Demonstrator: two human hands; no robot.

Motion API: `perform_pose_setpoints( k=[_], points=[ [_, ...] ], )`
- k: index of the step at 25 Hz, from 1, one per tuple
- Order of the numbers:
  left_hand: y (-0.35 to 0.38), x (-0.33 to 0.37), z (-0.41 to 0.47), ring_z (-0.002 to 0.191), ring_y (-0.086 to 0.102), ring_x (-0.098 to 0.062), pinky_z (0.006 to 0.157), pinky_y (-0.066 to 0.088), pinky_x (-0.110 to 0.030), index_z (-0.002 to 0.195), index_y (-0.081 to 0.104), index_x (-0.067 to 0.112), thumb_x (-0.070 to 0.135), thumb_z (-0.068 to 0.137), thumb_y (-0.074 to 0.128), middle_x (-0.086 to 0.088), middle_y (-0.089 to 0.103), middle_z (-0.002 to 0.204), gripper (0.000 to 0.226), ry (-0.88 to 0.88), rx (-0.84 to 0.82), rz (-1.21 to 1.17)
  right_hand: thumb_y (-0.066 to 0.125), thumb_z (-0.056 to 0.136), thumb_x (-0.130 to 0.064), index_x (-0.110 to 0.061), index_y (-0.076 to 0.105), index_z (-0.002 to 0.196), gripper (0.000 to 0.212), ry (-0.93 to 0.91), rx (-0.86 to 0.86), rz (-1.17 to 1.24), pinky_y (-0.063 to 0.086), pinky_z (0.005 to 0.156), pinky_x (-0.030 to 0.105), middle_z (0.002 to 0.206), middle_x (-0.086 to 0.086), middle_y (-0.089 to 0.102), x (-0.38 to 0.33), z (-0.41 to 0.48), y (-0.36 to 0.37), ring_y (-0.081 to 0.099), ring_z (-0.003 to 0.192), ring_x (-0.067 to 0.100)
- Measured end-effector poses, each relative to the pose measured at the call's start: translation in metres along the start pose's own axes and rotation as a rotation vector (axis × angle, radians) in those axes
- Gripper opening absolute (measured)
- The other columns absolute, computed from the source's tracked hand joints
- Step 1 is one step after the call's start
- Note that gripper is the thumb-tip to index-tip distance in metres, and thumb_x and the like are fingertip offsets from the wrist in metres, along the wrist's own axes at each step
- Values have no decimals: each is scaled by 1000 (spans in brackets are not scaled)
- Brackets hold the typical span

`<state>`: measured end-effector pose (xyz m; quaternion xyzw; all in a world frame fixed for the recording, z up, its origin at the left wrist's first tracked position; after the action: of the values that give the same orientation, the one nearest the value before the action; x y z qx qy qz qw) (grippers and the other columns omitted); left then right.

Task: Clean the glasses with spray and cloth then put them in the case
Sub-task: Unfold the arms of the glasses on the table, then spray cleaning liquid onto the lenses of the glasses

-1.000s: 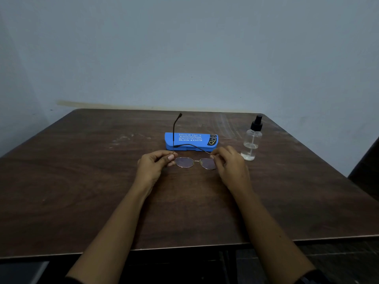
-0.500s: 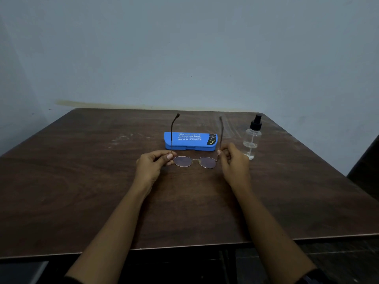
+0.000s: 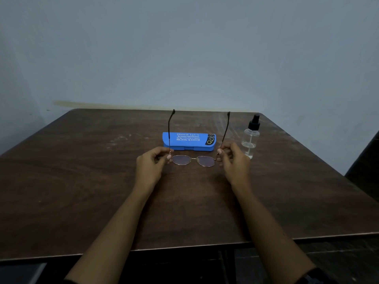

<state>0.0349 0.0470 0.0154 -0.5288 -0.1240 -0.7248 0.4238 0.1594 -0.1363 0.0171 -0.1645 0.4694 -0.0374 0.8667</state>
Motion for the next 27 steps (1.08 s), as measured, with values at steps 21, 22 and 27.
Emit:
perform_pose_setpoints(
  k=[21,22,27],
  points=[
    [7,4,13,60,55,21,60,37,3,63,57,17,-5,75,63,14,62,63,25,181,93,167,52,83,-7,-7,58,100,19,-217,348,-21,45,75,28,97,0,56,-9,15,-42,49,83,5],
    [8,4,13,60,55,22,60,37,3,61,56,19,-5,76,62,14,63,62,28,177,91,164,53,81,-11,-7,56,104,24,-231,381,-73,43,82,30,101,1,54,-9,19,-48,46,91,3],
    [7,1,12,61,57,21,59,38,3,59,55,27,-6,77,61,20,64,56,38,138,84,126,69,72,-30,-22,25,133,75,-173,369,-278,32,101,44,136,16,36,15,39,-48,38,123,26]
  ],
)
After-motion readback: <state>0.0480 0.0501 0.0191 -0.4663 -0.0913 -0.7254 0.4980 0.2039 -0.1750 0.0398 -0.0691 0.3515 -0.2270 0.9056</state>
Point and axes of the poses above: each hand's wrist, its own z-axis towards the middle knuckle, its own y-axis out of the palm, x = y × z, the point moved 5 cm from there along z, towards the middle knuckle
